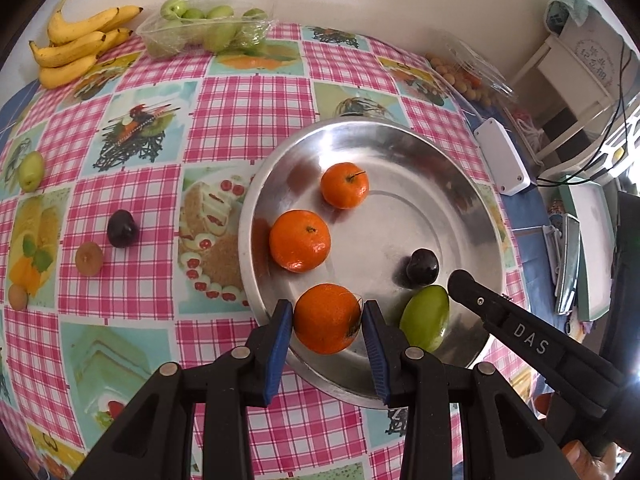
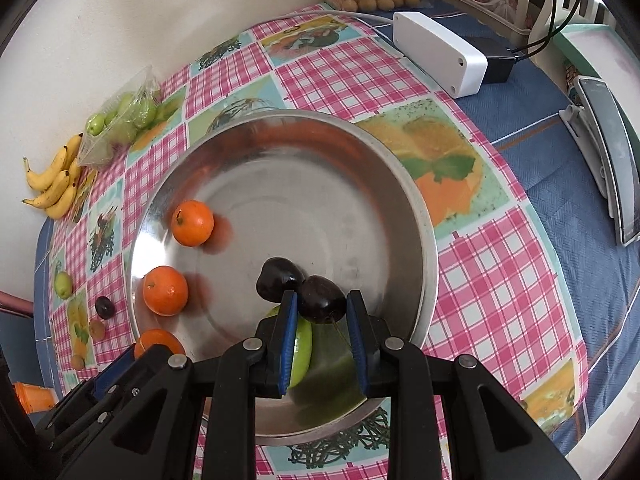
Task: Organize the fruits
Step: 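Open the left gripper dropping the orange while the right releases the plum into the bowl, then withdraw both open grippers toward the last plum and the kiwi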
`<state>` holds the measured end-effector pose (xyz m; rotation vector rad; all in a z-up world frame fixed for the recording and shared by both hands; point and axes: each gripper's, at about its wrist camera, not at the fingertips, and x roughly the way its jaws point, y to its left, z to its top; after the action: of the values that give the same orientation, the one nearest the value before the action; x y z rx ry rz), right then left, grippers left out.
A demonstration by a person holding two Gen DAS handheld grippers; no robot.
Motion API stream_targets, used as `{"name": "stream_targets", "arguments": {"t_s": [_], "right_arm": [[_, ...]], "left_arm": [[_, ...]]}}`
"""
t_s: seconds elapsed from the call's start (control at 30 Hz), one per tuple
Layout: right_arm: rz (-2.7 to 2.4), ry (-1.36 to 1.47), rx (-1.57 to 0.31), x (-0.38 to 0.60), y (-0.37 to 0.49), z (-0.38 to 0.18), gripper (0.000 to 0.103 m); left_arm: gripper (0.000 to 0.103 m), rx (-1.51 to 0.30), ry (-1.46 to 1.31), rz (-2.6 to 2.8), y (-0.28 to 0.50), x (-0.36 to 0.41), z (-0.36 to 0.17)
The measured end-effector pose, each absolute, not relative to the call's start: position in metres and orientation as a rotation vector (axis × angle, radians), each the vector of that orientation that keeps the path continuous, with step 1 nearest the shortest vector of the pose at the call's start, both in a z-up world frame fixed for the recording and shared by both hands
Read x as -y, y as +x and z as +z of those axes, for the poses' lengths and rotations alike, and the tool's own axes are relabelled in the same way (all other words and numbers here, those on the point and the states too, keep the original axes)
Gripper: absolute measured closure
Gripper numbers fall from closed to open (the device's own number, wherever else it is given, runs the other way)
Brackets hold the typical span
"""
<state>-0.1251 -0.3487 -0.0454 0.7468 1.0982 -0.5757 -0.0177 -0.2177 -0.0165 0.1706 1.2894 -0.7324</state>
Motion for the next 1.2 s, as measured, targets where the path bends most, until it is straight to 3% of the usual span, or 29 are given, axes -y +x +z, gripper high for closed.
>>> {"name": "stream_targets", "arguments": {"t_s": [0.2, 0.4, 0.77, 0.83, 0.87, 0.9, 1.07, 1.2], "right_arm": [[-0.574, 0.753, -1.091, 0.348, -0.123, -0.044, 0.076], [-0.576, 0.750, -1.056, 0.348, -0.126, -0.035, 0.076], [-0.564, 0.739, -1.060, 0.345, -0.119, -0.034, 0.075], [-0.562, 0.726, -1.062, 0.343, -0.118, -0.034, 0.060], [-0.563, 0.716, -1.060, 0.341, -0.116, -0.034, 0.045], [-0.560, 0.708, -1.058, 0.340, -0.115, -0.033, 0.039], [-0.543, 0.647, -1.066, 0.332, -0.108, -0.031, 0.024], [-0.535, 0.633, -1.080, 0.329, -0.105, -0.034, 0.023]], "left_arm": [[0.057, -1.293, 0.158, -0.733, -0.016, 0.217, -0.016], [0.056, -1.287, 0.136, -0.726, -0.012, 0.210, -0.011], [0.037, -1.302, 0.098, -0.608, 0.009, 0.186, -0.015], [0.028, -1.307, 0.099, -0.574, 0.013, 0.180, -0.018], [0.026, -1.309, 0.099, -0.559, 0.015, 0.178, -0.020], [0.022, -1.310, 0.099, -0.540, 0.017, 0.175, -0.022], [0.007, -1.315, 0.098, -0.463, 0.026, 0.161, -0.030], [0.001, -1.315, 0.091, -0.444, 0.031, 0.155, -0.033]]}}
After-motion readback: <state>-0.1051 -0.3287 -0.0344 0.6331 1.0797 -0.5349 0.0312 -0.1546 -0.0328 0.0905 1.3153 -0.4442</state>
